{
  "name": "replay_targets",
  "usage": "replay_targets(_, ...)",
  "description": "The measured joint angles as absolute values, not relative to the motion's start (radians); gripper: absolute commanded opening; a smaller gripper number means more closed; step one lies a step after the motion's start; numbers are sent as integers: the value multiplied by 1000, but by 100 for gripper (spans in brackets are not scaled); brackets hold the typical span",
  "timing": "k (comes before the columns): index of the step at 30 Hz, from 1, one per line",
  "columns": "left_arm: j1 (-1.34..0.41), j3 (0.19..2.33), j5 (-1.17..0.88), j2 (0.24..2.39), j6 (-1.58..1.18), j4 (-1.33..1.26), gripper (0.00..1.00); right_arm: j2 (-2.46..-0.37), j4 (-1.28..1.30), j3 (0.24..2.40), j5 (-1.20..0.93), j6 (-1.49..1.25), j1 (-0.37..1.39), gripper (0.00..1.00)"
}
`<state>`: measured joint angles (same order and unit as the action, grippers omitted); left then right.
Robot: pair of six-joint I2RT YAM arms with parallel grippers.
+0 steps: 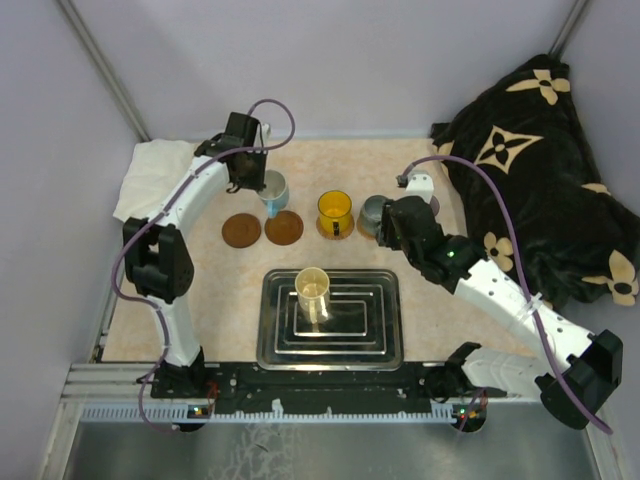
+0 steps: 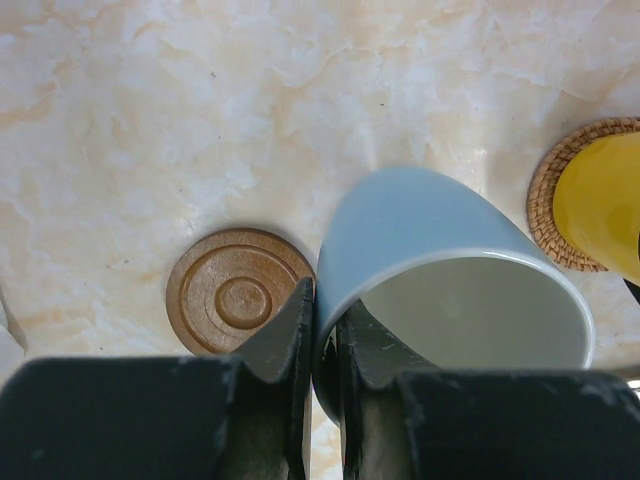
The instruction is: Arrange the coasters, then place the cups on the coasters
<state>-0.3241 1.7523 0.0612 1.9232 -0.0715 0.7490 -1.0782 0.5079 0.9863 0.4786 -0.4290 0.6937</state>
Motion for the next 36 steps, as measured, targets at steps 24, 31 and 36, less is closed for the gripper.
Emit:
replay_targets(24, -324, 1917, -41, 2057, -96, 1003, 11, -1093, 489, 934, 457, -447, 694, 49)
replay_targets(31, -326, 1922, -40, 2070, -115, 1023, 11, -1079, 477, 921, 450, -447, 694, 49)
replay_targets(36, -332, 1922, -35, 2094, -127, 1032, 11, -1070, 467, 915, 448, -447, 694, 49)
